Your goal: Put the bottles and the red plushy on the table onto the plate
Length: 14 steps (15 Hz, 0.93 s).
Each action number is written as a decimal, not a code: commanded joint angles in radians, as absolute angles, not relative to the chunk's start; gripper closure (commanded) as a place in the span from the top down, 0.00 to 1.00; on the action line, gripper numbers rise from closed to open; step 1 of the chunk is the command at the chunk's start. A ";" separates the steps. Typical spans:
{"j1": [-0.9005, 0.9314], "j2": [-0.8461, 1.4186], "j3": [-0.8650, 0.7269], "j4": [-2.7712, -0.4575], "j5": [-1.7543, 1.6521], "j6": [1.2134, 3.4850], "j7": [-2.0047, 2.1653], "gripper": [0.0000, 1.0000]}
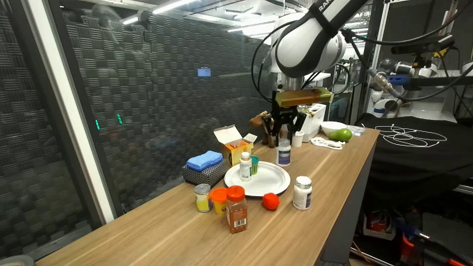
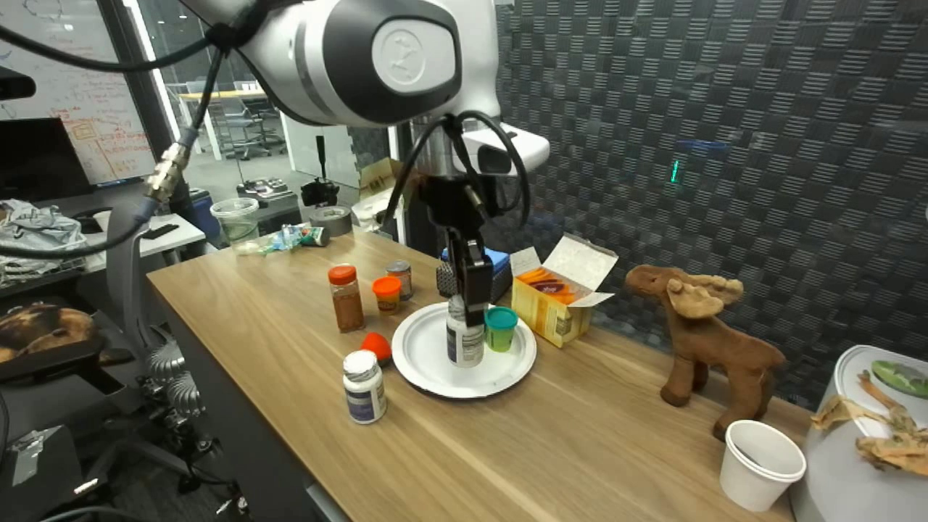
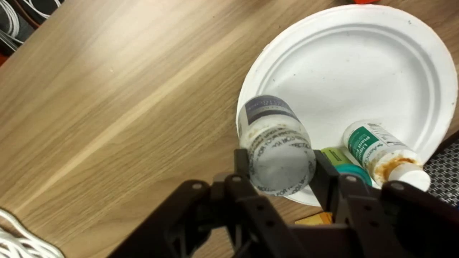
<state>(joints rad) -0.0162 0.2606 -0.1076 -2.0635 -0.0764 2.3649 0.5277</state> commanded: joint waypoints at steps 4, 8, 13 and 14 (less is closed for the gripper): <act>-0.005 0.421 -0.137 -1.899 -0.048 2.320 0.594 0.20; -0.012 0.474 -0.147 -1.821 -0.018 2.304 0.613 0.20; -0.026 0.511 -0.142 -1.752 0.031 2.252 0.609 0.20; -0.027 0.516 -0.139 -1.741 0.042 2.242 0.606 0.20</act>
